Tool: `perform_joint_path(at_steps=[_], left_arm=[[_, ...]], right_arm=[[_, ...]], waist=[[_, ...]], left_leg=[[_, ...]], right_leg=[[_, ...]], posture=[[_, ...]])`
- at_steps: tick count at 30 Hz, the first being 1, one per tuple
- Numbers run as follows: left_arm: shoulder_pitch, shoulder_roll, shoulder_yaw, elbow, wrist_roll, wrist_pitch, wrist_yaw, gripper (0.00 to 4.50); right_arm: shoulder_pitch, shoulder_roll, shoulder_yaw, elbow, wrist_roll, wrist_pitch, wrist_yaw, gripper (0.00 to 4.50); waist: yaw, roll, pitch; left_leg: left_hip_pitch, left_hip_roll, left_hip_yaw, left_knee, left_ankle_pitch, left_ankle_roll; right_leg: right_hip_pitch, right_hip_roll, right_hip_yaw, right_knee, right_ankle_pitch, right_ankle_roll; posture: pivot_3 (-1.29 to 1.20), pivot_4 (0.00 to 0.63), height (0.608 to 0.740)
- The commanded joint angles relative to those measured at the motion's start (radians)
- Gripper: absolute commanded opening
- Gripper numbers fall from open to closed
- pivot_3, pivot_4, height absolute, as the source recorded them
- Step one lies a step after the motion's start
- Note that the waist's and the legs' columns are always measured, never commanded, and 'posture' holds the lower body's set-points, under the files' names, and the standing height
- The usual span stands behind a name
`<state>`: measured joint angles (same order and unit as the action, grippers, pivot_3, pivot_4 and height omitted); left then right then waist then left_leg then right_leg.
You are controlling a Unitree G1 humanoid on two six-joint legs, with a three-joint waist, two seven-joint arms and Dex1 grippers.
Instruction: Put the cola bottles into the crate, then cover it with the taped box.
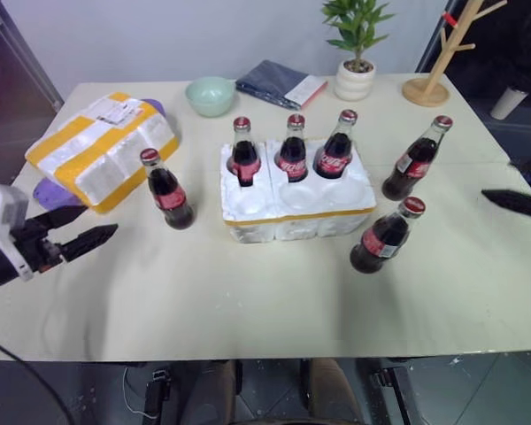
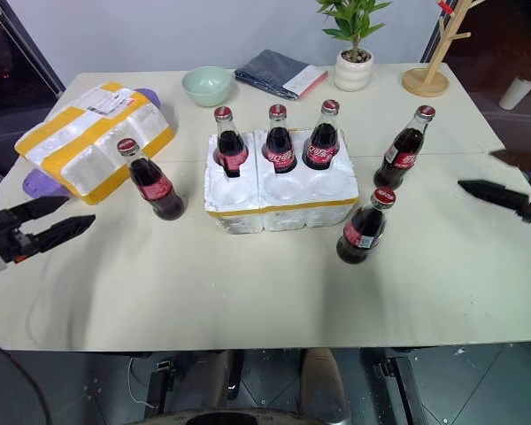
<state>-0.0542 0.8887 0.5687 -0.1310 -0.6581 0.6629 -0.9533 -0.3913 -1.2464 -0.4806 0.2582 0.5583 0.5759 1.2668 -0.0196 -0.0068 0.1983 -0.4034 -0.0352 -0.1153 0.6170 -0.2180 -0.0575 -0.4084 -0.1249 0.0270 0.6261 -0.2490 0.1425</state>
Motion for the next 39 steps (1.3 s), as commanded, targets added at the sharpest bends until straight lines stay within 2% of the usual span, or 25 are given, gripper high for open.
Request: perform_joint_path(at_steps=[1,6,11,18,25,28,30,35,39], left_arm=[[-0.091,-0.016,-0.094,0.047,0.043,-0.052,0.017,4.46],[-0.272,-0.057,-0.263,0.19,0.135,-0.129,0.009,4.46],[-0.411,-0.122,-0.371,0.335,0.219,-0.212,0.016,4.46],[-0.483,-0.188,-0.434,0.423,0.27,-0.264,0.01,4.46],[-0.484,-0.21,-0.448,0.43,0.282,-0.275,-0.011,4.46],[-0.479,-0.202,-0.442,0.423,0.276,-0.272,-0.026,3.62],[-0.481,-0.18,-0.436,0.408,0.268,-0.254,-0.044,2.85],[-0.499,-0.101,-0.415,0.34,0.208,-0.162,-0.142,2.89],[-0.658,-0.008,-0.406,0.273,0.06,0.044,-0.288,2.89]], right_arm=[[-0.112,-0.054,0.038,-0.086,0.114,0.124,0.069,4.5],[-0.278,-0.03,0.141,-0.199,0.223,0.27,0.086,4.5],[-0.325,0.008,0.198,-0.28,0.246,0.3,0.076,4.5],[-0.325,0.048,0.185,-0.337,0.291,0.343,0.035,4.5],[-0.295,0.065,0.181,-0.371,0.303,0.344,0.01,4.5],[-0.281,0.066,0.177,-0.378,0.302,0.341,0.005,4.5],[-0.267,0.067,0.17,-0.38,0.302,0.337,-0.003,4.5],[-0.239,0.073,0.149,-0.392,0.302,0.332,-0.022,4.5],[-0.198,0.079,0.122,-0.406,0.3,0.323,-0.039,4.5]], waist=[[0.0,0.0,0.0],[0.0,0.0,0.0],[0.005,-0.001,0.0],[0.004,-0.001,0.0],[0.003,-0.001,0.0],[0.003,-0.001,0.0],[0.003,-0.001,0.0],[-0.001,-0.002,0.001],[0.004,-0.006,0.004]], left_leg=[[0.0,0.0,0.0,0.0,0.0,0.0],[0.0,0.0,0.0,0.0,0.0,0.0],[-0.001,0.0,0.0,0.0,0.0,0.0],[-0.004,0.0,-0.001,0.002,0.0,0.0],[-0.004,0.0,-0.001,0.003,0.0,0.0],[-0.004,0.0,-0.001,0.004,0.0,0.0],[-0.004,0.0,-0.001,0.004,0.0,0.0],[-0.005,0.0,-0.001,0.004,0.0,0.0],[-0.006,0.0,-0.001,0.004,0.0,0.0]], right_leg=[[0.0,0.0,0.0,0.0,0.0,0.0],[0.0,0.0,0.0,0.001,0.001,0.003],[-0.002,0.0,0.0,0.002,0.002,0.003],[-0.004,0.0,0.0,0.004,0.002,0.004],[-0.004,0.0,0.0,0.004,0.002,0.004],[-0.004,0.0,0.0,0.004,0.002,0.004],[-0.004,0.0,0.0,0.004,0.002,0.004],[-0.005,0.0,0.0,0.004,0.002,0.005],[-0.005,0.001,-0.001,0.005,0.002,0.005]], posture=[[0.0,0.15,0.739],[0.0,0.15,0.739],[0.0,0.15,0.739],[0.0,0.15,0.739],[0.0,0.15,0.739],[0.0,0.15,0.739],[0.0,0.15,0.739],[0.0,0.15,0.739],[0.0,0.15,0.739]])
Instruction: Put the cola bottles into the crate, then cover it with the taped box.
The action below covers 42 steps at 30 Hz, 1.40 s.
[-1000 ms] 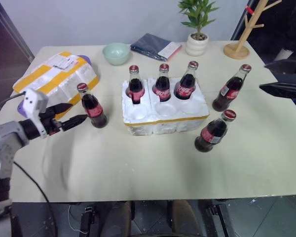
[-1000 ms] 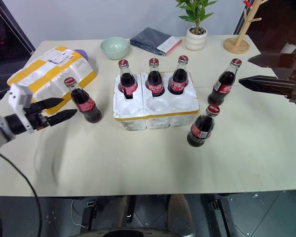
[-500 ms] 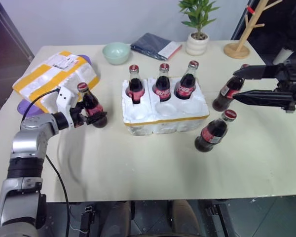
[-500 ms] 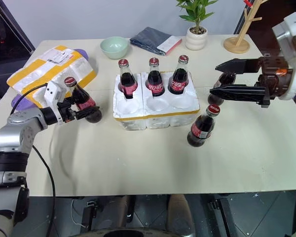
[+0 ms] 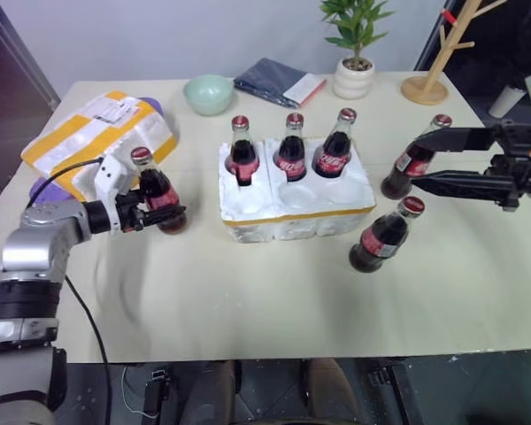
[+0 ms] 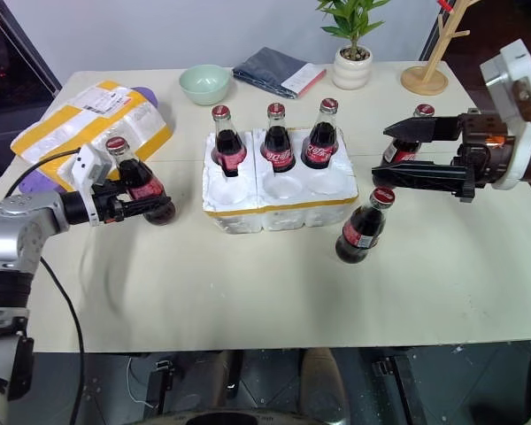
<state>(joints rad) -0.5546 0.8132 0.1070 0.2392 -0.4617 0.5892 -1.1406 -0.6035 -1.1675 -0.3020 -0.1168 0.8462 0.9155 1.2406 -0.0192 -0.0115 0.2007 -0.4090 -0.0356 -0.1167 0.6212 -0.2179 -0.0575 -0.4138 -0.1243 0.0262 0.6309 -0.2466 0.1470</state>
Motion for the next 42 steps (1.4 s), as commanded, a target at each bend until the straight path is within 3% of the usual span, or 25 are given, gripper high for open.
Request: perform_joint_path(at_steps=[1,7,11,17,29,41,42], left_arm=[[-0.21,0.066,0.05,-0.096,-0.158,0.152,-0.112,2.89],[-0.467,-0.063,-0.03,0.008,-0.156,0.186,-0.113,2.89],[-0.517,-0.139,-0.127,0.074,-0.078,0.118,-0.149,2.89],[-0.505,-0.186,-0.248,0.163,0.069,-0.053,-0.189,2.89],[-0.439,-0.218,-0.25,0.092,0.07,-0.034,-0.237,2.89],[-0.331,-0.303,-0.309,0.145,0.255,-0.248,-0.059,2.89],[-0.327,-0.307,-0.31,0.154,0.265,-0.26,-0.051,3.39]], right_arm=[[0.024,0.003,-0.063,-0.035,0.012,-0.018,-0.019,4.5],[0.072,0.028,-0.107,-0.067,0.021,-0.012,-0.083,4.5],[0.12,0.04,-0.145,-0.107,0.033,0.001,-0.125,4.5],[0.184,0.055,-0.227,-0.159,0.079,0.045,-0.2,4.5],[0.265,0.094,-0.27,-0.17,0.094,0.037,-0.28,4.5],[0.287,0.098,-0.218,-0.163,0.042,-0.035,-0.284,4.5],[0.283,0.099,-0.217,-0.159,0.041,-0.038,-0.286,4.5]], waist=[[0.009,-0.003,0.002],[0.008,-0.003,0.002],[-0.004,-0.002,0.001],[-0.022,-0.002,0.002],[-0.016,-0.002,0.002],[0.007,-0.001,0.001],[0.011,-0.001,0.001]], left_leg=[[-0.001,0.0,-0.001,0.001,0.0,0.0],[-0.004,-0.002,-0.002,0.008,0.0,0.0],[-0.002,-0.002,-0.002,0.007,0.0,0.001],[-0.002,-0.001,-0.002,0.006,-0.001,0.001],[-0.003,-0.001,-0.002,0.008,-0.001,0.002],[-0.001,-0.001,-0.002,0.009,-0.001,0.002],[-0.001,-0.001,-0.002,0.009,-0.001,0.002]], right_leg=[[0.0,0.0,-0.001,0.0,0.0,0.0],[0.003,-0.001,-0.002,-0.002,0.002,0.004],[0.003,0.0,-0.002,-0.001,0.002,0.004],[0.002,0.0,-0.001,0.0,0.002,0.003],[0.002,0.0,-0.001,0.0,0.002,0.003],[0.005,0.0,-0.001,-0.001,0.002,0.003],[0.005,0.0,-0.001,-0.001,0.002,0.003]], posture=[[0.0,0.15,0.739],[0.0,0.15,0.739],[0.0,0.15,0.739],[0.0,0.15,0.739],[0.0,0.15,0.739],[0.0,0.15,0.739],[0.0,0.15,0.739]])
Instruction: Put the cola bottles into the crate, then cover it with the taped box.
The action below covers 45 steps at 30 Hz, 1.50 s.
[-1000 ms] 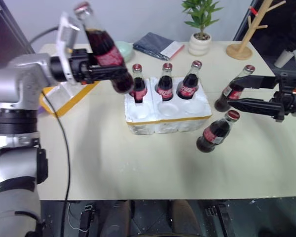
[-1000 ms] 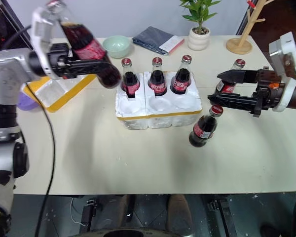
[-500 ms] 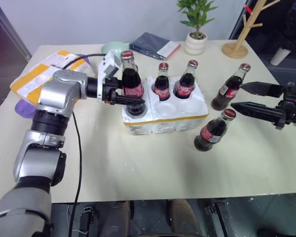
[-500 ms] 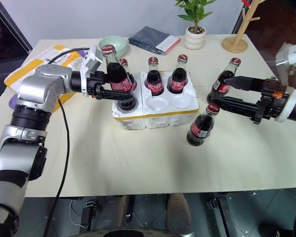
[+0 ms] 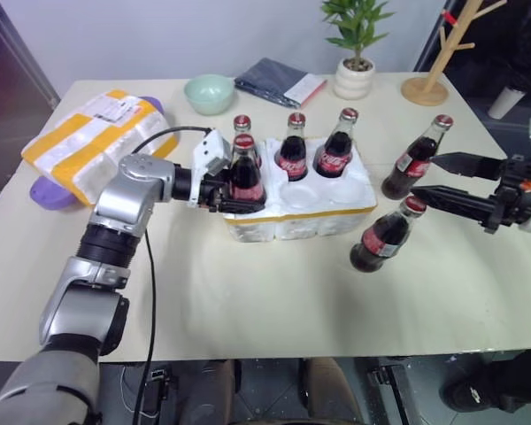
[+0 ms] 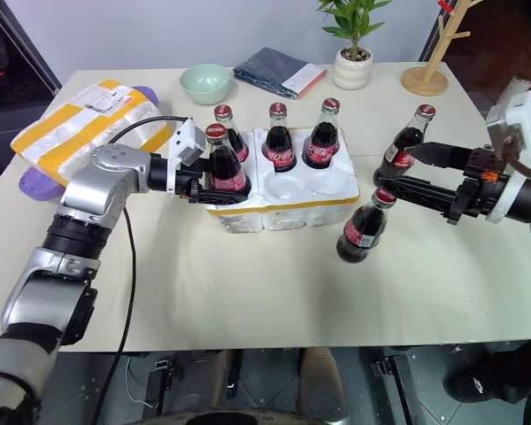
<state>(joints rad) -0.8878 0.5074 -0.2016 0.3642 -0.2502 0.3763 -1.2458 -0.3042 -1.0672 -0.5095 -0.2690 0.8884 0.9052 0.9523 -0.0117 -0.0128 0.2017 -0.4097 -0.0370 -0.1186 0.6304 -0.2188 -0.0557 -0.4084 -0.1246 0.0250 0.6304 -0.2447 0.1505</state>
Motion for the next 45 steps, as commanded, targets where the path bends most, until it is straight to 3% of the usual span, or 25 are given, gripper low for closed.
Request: perform_joint_path(at_steps=[1,2,3,9,16,20,23,27,32,36,45], left_arm=[[0.01,-0.004,-0.002,0.032,0.056,-0.051,0.058,3.93],[0.013,-0.005,-0.001,0.029,0.052,-0.047,0.059,4.34],[0.016,-0.003,0.0,0.02,0.047,-0.041,0.057,4.46],[0.02,0.042,0.067,-0.073,-0.037,0.058,0.005,4.46],[-0.04,0.24,0.259,-0.284,-0.365,0.451,-0.119,4.46],[-0.003,0.374,0.303,-0.436,-0.541,0.618,-0.23,4.46],[0.102,0.443,0.251,-0.566,-0.522,0.564,-0.271,4.46],[0.183,0.431,0.187,-0.599,-0.439,0.449,-0.236,4.46],[0.18,0.343,0.14,-0.573,-0.379,0.373,-0.154,4.46],[0.156,0.279,0.127,-0.555,-0.363,0.357,-0.104,4.46],[0.148,0.258,0.112,-0.551,-0.372,0.355,-0.096,4.46]], right_arm=[[-0.019,-0.001,-0.008,-0.004,-0.003,-0.03,0.0,4.5],[-0.021,-0.001,-0.007,-0.001,-0.005,-0.033,-0.002,4.5],[-0.021,-0.002,-0.007,0.001,-0.006,-0.035,-0.002,4.5],[0.002,-0.015,-0.024,0.0,-0.011,-0.045,0.012,4.5],[0.049,-0.061,-0.176,-0.004,0.021,0.013,0.022,4.5],[0.172,-0.046,-0.323,-0.079,0.025,0.07,0.027,4.5],[0.277,0.011,-0.444,-0.175,0.09,0.149,-0.013,4.5],[0.39,0.114,-0.5,-0.31,0.139,0.181,-0.1,4.5],[0.572,0.29,-0.429,-0.513,0.095,0.118,-0.235,4.5],[0.62,0.408,-0.27,-0.544,0.009,0.039,-0.343,4.5],[0.522,0.441,-0.077,-0.434,-0.053,-0.057,-0.42,4.5]], waist=[[0.005,0.0,0.0],[0.005,0.0,0.0],[0.004,0.0,0.0],[-0.001,0.0,0.0],[-0.007,0.0,0.0],[-0.001,0.0,0.0],[-0.002,0.0,0.0],[0.002,-0.001,-0.001],[0.009,-0.002,-0.001],[0.002,-0.003,-0.002],[-0.001,-0.002,-0.002]], left_leg=[[0.0,0.0,0.0,0.0,0.0,0.0],[0.001,0.0,0.0,0.001,0.0,0.0],[0.001,0.0,0.0,0.001,0.0,0.0],[0.002,0.0,0.0,0.0,0.0,0.0],[0.0,0.0,0.0,-0.002,0.0,0.0],[0.0,0.0,0.0,-0.001,0.0,0.0],[0.001,0.0,0.0,-0.003,0.0,0.0],[0.002,0.001,0.0,-0.001,0.0,0.0],[0.001,0.001,0.0,0.0,0.0,0.0],[0.001,0.001,0.0,-0.001,0.0,0.0],[0.002,0.001,0.001,-0.001,0.0,0.0]], right_leg=[[0.001,0.0,0.0,0.0,0.0,0.0],[0.001,0.0,0.0,0.0,0.0,0.0],[0.002,0.0,0.0,-0.001,0.0,0.0],[0.002,0.0,0.0,0.0,0.0,0.0],[-0.002,0.0,0.0,0.001,0.0,0.0],[0.0,0.0,0.0,0.0,0.0,0.0],[0.001,0.0,0.0,-0.001,0.0,0.0],[0.001,0.0,0.0,-0.001,-0.001,-0.001],[0.003,0.0,0.0,-0.003,-0.002,-0.004],[0.003,0.0,0.0,-0.002,-0.002,-0.004],[0.002,0.001,0.001,-0.002,-0.002,-0.004]], posture=[[0.0,0.15,0.739],[0.0,0.15,0.739],[0.0,0.15,0.739],[0.0,0.15,0.739],[0.0,0.15,0.739],[0.0,0.15,0.739],[0.0,0.15,0.739],[0.0,0.15,0.739],[0.0,0.15,0.739],[0.0,0.15,0.739],[0.0,0.15,0.739]])
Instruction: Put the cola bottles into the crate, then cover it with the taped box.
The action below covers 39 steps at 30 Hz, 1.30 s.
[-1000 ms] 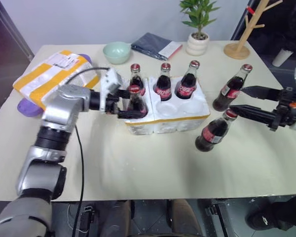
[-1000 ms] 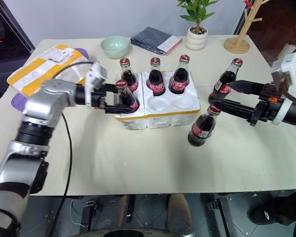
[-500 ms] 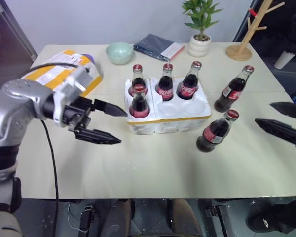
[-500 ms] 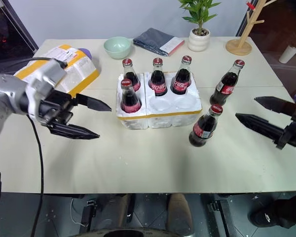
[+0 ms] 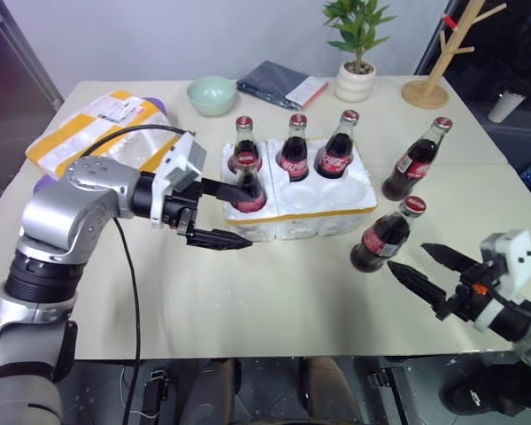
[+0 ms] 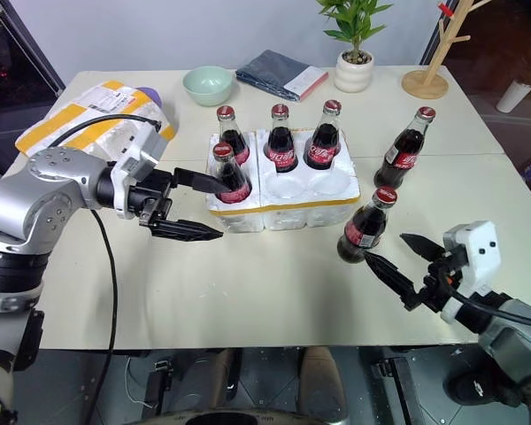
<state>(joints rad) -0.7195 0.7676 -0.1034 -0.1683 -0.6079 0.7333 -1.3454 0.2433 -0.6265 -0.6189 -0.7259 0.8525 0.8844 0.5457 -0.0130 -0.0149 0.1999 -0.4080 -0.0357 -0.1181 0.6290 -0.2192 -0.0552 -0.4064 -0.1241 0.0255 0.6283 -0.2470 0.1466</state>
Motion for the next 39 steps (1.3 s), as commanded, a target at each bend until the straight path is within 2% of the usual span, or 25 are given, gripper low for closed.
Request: perform_joint_path(at_steps=[1,11,14,16,20,24,27,31,36,39], left_arm=[[-0.021,-0.003,0.013,-0.019,-0.016,0.0,0.006,4.46],[-0.034,-0.008,0.016,-0.024,-0.016,-0.001,0.024,4.46],[-0.034,-0.009,0.021,-0.032,-0.023,0.004,0.033,4.5],[-0.034,-0.008,0.028,-0.033,-0.03,0.008,0.041,4.5],[-0.014,0.012,0.058,-0.042,-0.044,0.019,0.061,4.5],[0.02,0.042,0.116,-0.061,-0.064,0.044,0.099,4.5],[0.054,0.059,0.164,-0.085,-0.085,0.067,0.141,4.5],[0.102,0.072,0.21,-0.124,-0.108,0.084,0.192,4.5],[0.154,0.077,0.248,-0.189,-0.141,0.102,0.244,4.5],[0.163,0.082,0.259,-0.207,-0.16,0.11,0.265,4.5]], right_arm=[[-0.048,0.002,0.056,0.042,-0.021,-0.045,-0.015,4.5],[-0.191,0.009,0.233,0.209,-0.091,-0.104,-0.023,4.5],[-0.201,0.008,0.237,0.21,-0.086,-0.11,-0.02,3.58],[-0.198,-0.002,0.206,0.178,-0.049,-0.1,-0.014,2.86],[-0.216,-0.071,0.074,0.114,0.128,-0.053,0.019,2.86],[-0.37,-0.193,0.005,0.141,0.386,0.003,0.014,2.86],[-0.595,-0.234,0.098,0.229,0.45,0.028,-0.045,2.86],[-0.858,-0.192,0.312,0.358,0.326,0.045,-0.089,2.86],[-0.998,-0.098,0.573,0.528,0.063,-0.018,-0.029,2.86],[-1.009,-0.081,0.628,0.576,-0.025,-0.044,0.021,2.86]], waist=[[0.002,0.0,0.0],[0.0,0.0,0.0],[0.001,0.0,0.0],[0.001,0.0,0.0],[0.0,0.002,0.002],[-0.01,0.004,0.002],[-0.014,0.004,0.003],[-0.012,0.004,0.003],[-0.001,0.003,0.003],[0.004,0.003,0.003]], left_leg=[[0.0,0.0,0.0,0.0,0.0,0.0],[0.0,0.0,0.0,0.0,0.0,0.0],[0.0,0.0,0.0,0.0,0.0,0.0],[0.0,0.0,0.0,0.0,0.0,0.0],[-0.001,0.0,0.0,-0.001,0.0,0.0],[-0.001,0.0,0.0,-0.001,0.0,0.0],[0.0,0.001,0.0,-0.002,0.0,0.0],[0.0,0.002,0.0,-0.001,0.0,0.001],[-0.002,0.001,0.0,-0.001,0.0,0.001],[-0.004,0.001,0.0,-0.001,0.0,0.001]], right_leg=[[0.0,0.0,0.0,0.0,0.0,0.0],[0.0,0.0,0.0,0.0,0.0,0.0],[0.0,0.0,0.0,0.0,0.002,0.003],[0.0,0.0,0.0,0.0,0.002,0.003],[-0.001,0.0,0.0,0.0,0.002,0.003],[-0.002,0.0,0.0,0.0,0.002,0.003],[-0.002,0.001,0.0,0.001,0.001,0.002],[-0.002,0.002,0.0,0.0,0.001,0.002],[-0.004,0.002,0.0,0.0,0.001,0.002],[-0.005,0.002,0.0,0.0,0.001,0.002]], posture=[[0.0,0.15,0.739],[0.0,0.15,0.739],[0.0,0.15,0.739],[0.0,0.15,0.739],[0.0,0.15,0.739],[0.0,0.15,0.739],[0.0,0.15,0.739],[0.0,0.15,0.739],[0.0,0.15,0.739],[0.0,0.15,0.739]])
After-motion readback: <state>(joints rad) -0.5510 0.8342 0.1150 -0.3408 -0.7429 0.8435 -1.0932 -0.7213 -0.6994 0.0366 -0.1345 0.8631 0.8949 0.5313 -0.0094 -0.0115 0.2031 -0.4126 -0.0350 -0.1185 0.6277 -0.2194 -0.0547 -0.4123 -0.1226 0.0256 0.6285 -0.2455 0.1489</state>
